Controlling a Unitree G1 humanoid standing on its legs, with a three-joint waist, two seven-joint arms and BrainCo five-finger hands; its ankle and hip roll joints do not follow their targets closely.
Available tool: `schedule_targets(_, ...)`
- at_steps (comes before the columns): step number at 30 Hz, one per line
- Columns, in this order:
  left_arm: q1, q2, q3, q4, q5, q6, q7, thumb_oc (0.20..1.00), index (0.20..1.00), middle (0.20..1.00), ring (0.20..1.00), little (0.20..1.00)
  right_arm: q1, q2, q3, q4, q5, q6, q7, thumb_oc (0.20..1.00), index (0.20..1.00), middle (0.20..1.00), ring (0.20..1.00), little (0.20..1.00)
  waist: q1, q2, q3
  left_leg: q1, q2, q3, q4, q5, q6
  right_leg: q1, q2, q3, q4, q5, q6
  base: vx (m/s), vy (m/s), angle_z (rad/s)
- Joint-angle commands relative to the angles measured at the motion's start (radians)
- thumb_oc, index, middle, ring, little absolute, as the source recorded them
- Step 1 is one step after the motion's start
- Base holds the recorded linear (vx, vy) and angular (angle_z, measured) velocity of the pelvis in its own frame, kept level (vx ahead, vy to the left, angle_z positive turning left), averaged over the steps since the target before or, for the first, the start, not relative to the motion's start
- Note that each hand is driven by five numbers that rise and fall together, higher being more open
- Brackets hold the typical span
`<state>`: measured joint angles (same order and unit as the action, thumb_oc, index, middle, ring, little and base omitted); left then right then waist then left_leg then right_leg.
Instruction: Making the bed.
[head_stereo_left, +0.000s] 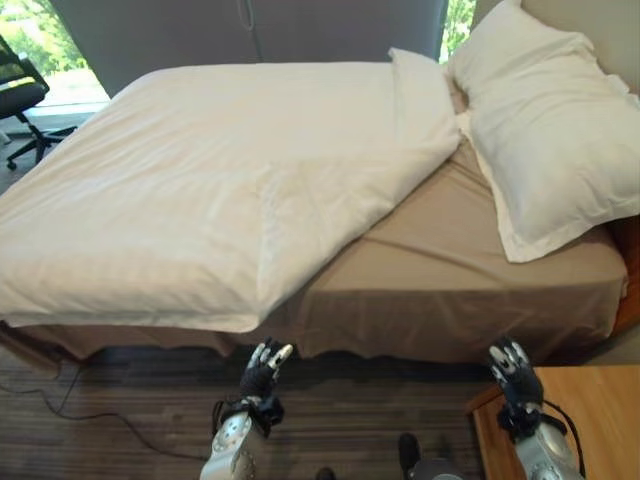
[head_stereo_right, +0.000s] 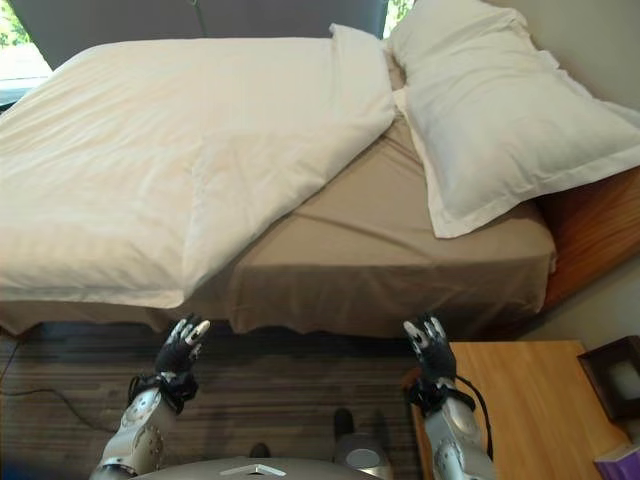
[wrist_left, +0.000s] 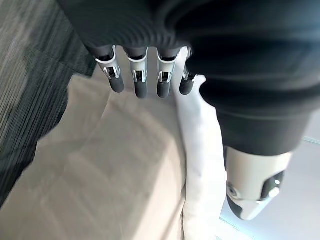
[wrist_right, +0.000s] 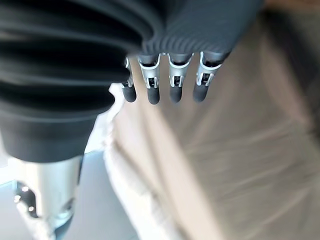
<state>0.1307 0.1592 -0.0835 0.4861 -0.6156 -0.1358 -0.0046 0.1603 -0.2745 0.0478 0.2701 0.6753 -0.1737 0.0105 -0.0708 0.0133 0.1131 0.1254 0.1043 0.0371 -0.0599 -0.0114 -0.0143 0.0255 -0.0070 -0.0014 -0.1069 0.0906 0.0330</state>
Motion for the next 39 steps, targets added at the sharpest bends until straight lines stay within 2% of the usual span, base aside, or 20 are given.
schedule_targets(1, -0.066, 0.083, 0.004, -0.024, -0.004, -0.053, -0.005, 1.0, 1.0, 1.0, 1.0, 1.0, -0.016, -0.008, -0.016, -0.058, -0.014, -0.037, 0.019, 1.0, 1.0, 1.0, 1.0, 1.0, -0.003, -0.069, 0.003, -0.007, -0.061, -0.032, 0.022, -0.008, -0.034, 0.031, -0.074, 0.002, 0.039, -0.042, 0.096, 0.09, -0.082, 0.08)
schedule_targets(9, -0.058, 0.081, 0.003, -0.032, -0.005, -0.052, -0.004, 1.0, 1.0, 1.0, 1.0, 1.0, -0.006, -0.022, 0.009, -0.072, -0.05, -0.028, 0.034, 1.0, 1.0, 1.0, 1.0, 1.0, 0.005, -0.068, 0.005, 0.003, -0.042, -0.066, 0.018, -0.006, -0.048, 0.045, -0.056, -0.032, 0.056, -0.07, 0.076, 0.06, -0.057, 0.1)
schedule_targets(15, -0.054, 0.084, 0.02, -0.036, -0.007, -0.059, 0.003, 1.0, 1.0, 1.0, 1.0, 1.0, -0.026, -0.03, 0.016, -0.087, -0.071, -0.032, 0.031, 1.0, 1.0, 1.0, 1.0, 1.0, 0.008, -0.063, 0.017, -0.001, -0.025, -0.032, 0.035, -0.011, -0.059, 0.016, -0.051, -0.048, 0.109, -0.091, 0.07, -0.01, -0.05, -0.03)
schedule_targets(17, -0.068, 0.089, 0.031, -0.023, -0.008, -0.065, 0.011, 1.0, 1.0, 1.0, 1.0, 1.0, -0.039, -0.026, 0.025, -0.083, -0.038, -0.041, 0.037, 1.0, 1.0, 1.0, 1.0, 1.0, 0.006, -0.074, 0.045, -0.07, -0.011, -0.026, 0.217, 0.008, -0.085, 0.019, -0.041, -0.044, 0.124, -0.103, 0.049, -0.04, -0.202, -0.21)
schedule_targets(18, -0.073, 0.084, 0.044, -0.03, -0.032, -0.071, 0.016, 1.0, 1.0, 1.0, 1.0, 1.0, -0.034, -0.035, 0.033, -0.077, -0.034, -0.045, 0.038, 1.0, 1.0, 1.0, 1.0, 1.0, 0.012, -0.093, 0.068, -0.161, -0.008, -0.027, 0.472, 0.072, -0.091, 0.053, -0.041, -0.048, 0.123, -0.107, 0.029, 0.02, -0.287, -0.33)
schedule_targets(19, -0.078, 0.082, 0.045, -0.034, -0.047, -0.071, 0.015, 1.0, 1.0, 1.0, 1.0, 1.0, -0.032, -0.041, 0.035, -0.082, -0.034, -0.045, 0.037, 1.0, 1.0, 1.0, 1.0, 1.0, 0.019, -0.108, 0.083, -0.215, -0.014, -0.023, 0.598, 0.101, -0.087, 0.074, -0.046, -0.051, 0.12, -0.106, 0.016, 0.02, -0.236, -0.31)
schedule_targets(20, -0.078, 0.082, 0.046, -0.034, -0.047, -0.071, 0.015, 1.0, 1.0, 1.0, 1.0, 1.0, -0.032, -0.041, 0.035, -0.081, -0.034, -0.045, 0.037, 1.0, 1.0, 1.0, 1.0, 1.0, 0.016, -0.104, 0.082, -0.223, -0.011, -0.028, 0.609, 0.095, -0.088, 0.072, -0.041, -0.055, 0.12, -0.106, 0.015, 0.14, -0.16, 0.09)
schedule_targets(21, -0.082, 0.067, 0.042, -0.036, -0.061, -0.076, 0.019, 1.0, 1.0, 1.0, 1.0, 1.0, -0.025, -0.057, 0.03, -0.083, -0.049, -0.039, 0.028, 1.0, 1.0, 1.0, 1.0, 1.0, 0.031, -0.109, 0.093, -0.294, -0.03, -0.03, 0.627, 0.1, -0.069, 0.12, -0.044, -0.041, 0.101, -0.118, 0.008, 0.13, -0.074, 0.19)
schedule_targets(22, -0.081, 0.067, 0.042, -0.036, -0.061, -0.075, 0.019, 1.0, 1.0, 1.0, 1.0, 1.0, -0.025, -0.057, 0.03, -0.083, -0.049, -0.038, 0.028, 1.0, 1.0, 1.0, 1.0, 1.0, 0.032, -0.109, 0.094, -0.292, -0.03, -0.029, 0.627, 0.1, -0.069, 0.122, -0.044, -0.04, 0.1, -0.118, 0.008, 0.24, -0.054, 0.24)
schedule_targets(24, -0.083, 0.06, 0.03, -0.028, -0.059, -0.072, 0.02, 1.0, 1.0, 1.0, 1.0, 1.0, -0.019, -0.063, 0.005, -0.091, -0.051, -0.042, 0.015, 1.0, 1.0, 1.0, 1.0, 1.0, 0.023, -0.097, 0.076, -0.325, 0.033, 0.054, 0.468, 0.114, -0.083, 0.165, -0.055, -0.063, 0.073, -0.134, 0.016, 0.26, 0.083, 0.13)
schedule_targets(25, -0.081, 0.062, 0.016, -0.012, -0.048, -0.07, 0.012, 1.0, 1.0, 1.0, 1.0, 1.0, -0.01, -0.062, -0.009, -0.094, -0.053, -0.049, 0.009, 1.0, 1.0, 1.0, 1.0, 1.0, 0.025, -0.084, 0.065, -0.306, 0.036, 0.085, 0.313, 0.132, -0.091, 0.186, -0.059, -0.068, 0.057, -0.148, 0.025, 0.24, 0.099, 0.37)
schedule_targets(26, -0.081, 0.062, 0.016, -0.012, -0.048, -0.07, 0.012, 1.0, 1.0, 1.0, 1.0, 1.0, -0.01, -0.062, -0.009, -0.094, -0.053, -0.049, 0.009, 1.0, 1.0, 1.0, 1.0, 1.0, 0.025, -0.085, 0.065, -0.304, 0.036, 0.085, 0.311, 0.133, -0.091, 0.186, -0.059, -0.068, 0.057, -0.148, 0.026, 0.26, 0.139, 0.51)
schedule_targets(27, -0.079, 0.067, 0.013, -0.009, -0.034, -0.072, 0.017, 1.0, 1.0, 1.0, 1.0, 1.0, -0.01, -0.062, -0.008, -0.096, -0.057, -0.053, 0.004, 1.0, 1.0, 1.0, 1.0, 1.0, 0.028, -0.069, 0.058, -0.305, 0.019, 0.08, 0.21, 0.161, -0.096, 0.192, -0.053, -0.063, 0.052, -0.156, 0.031, 0.24, 0.151, 0.25)
schedule_targets(28, -0.073, 0.069, 0.008, -0.016, -0.039, -0.074, 0.017, 1.0, 1.0, 1.0, 1.0, 1.0, -0.016, -0.059, 0.0, -0.092, -0.055, -0.052, 0.004, 1.0, 1.0, 1.0, 1.0, 1.0, 0.027, -0.054, 0.052, -0.285, 0.009, 0.066, 0.163, 0.163, -0.096, 0.203, -0.051, -0.057, 0.058, -0.172, 0.037, 0.24, 0.151, 0.07)
schedule_targets(31, -0.071, 0.071, 0.009, -0.015, -0.038, -0.073, 0.011, 1.0, 1.0, 1.0, 1.0, 1.0, -0.029, -0.051, 0.013, -0.076, -0.062, -0.046, 0.007, 1.0, 1.0, 1.0, 1.0, 1.0, 0.026, -0.052, 0.037, -0.244, -0.006, 0.065, 0.145, 0.145, -0.089, 0.22, -0.067, -0.053, 0.06, -0.182, 0.046, 0.24, 0.15, -0.24)
schedule_targets(34, -0.079, 0.082, 0.011, -0.027, -0.036, -0.075, 0.012, 1.0, 1.0, 1.0, 1.0, 1.0, -0.038, -0.03, 0.012, -0.083, -0.056, -0.046, 0.005, 1.0, 1.0, 1.0, 1.0, 1.0, 0.031, -0.059, 0.017, -0.205, -0.024, 0.097, 0.115, 0.117, -0.069, 0.226, -0.1, -0.047, 0.069, -0.19, 0.067, 0.2, 0.153, -0.25)
schedule_targets(36, -0.088, 0.089, 0.014, -0.032, -0.031, -0.076, 0.019, 1.0, 1.0, 1.0, 1.0, 1.0, -0.045, -0.016, 0.029, -0.075, -0.061, -0.04, 0.006, 1.0, 1.0, 1.0, 1.0, 1.0, 0.033, -0.061, 0.007, -0.184, -0.037, 0.124, 0.088, 0.099, -0.049, 0.193, -0.119, -0.04, 0.125, -0.186, 0.088, 0.16, 0.213, -0.19)
schedule_targets(37, -0.098, 0.097, 0.013, -0.043, -0.015, -0.076, 0.027, 1.0, 1.0, 1.0, 1.0, 1.0, -0.053, -0.011, 0.047, -0.075, -0.082, -0.033, 0.012, 1.0, 1.0, 1.0, 1.0, 1.0, 0.031, -0.057, 0.011, -0.153, -0.05, 0.14, 0.065, 0.079, -0.025, 0.117, -0.129, -0.027, 0.262, -0.154, 0.116, 0.13, 0.219, -0.37)
schedule_targets(38, -0.099, 0.101, 0.012, -0.044, -0.008, -0.075, 0.029, 1.0, 1.0, 1.0, 1.0, 1.0, -0.054, -0.009, 0.05, -0.077, -0.089, -0.032, 0.012, 1.0, 1.0, 1.0, 1.0, 1.0, 0.028, -0.054, 0.016, -0.136, -0.054, 0.143, 0.051, 0.074, -0.016, 0.075, -0.13, -0.015, 0.328, -0.128, 0.127, 0.1, 0.177, -0.42)
schedule_targets(39, -0.099, 0.101, 0.012, -0.044, -0.008, -0.075, 0.029, 1.0, 1.0, 1.0, 1.0, 1.0, -0.054, -0.009, 0.05, -0.077, -0.089, -0.032, 0.012, 1.0, 1.0, 1.0, 1.0, 1.0, 0.03, -0.055, 0.015, -0.136, -0.055, 0.145, 0.05, 0.075, -0.015, 0.071, -0.131, -0.013, 0.332, -0.13, 0.127, 0.03, 0.108, -0.27)
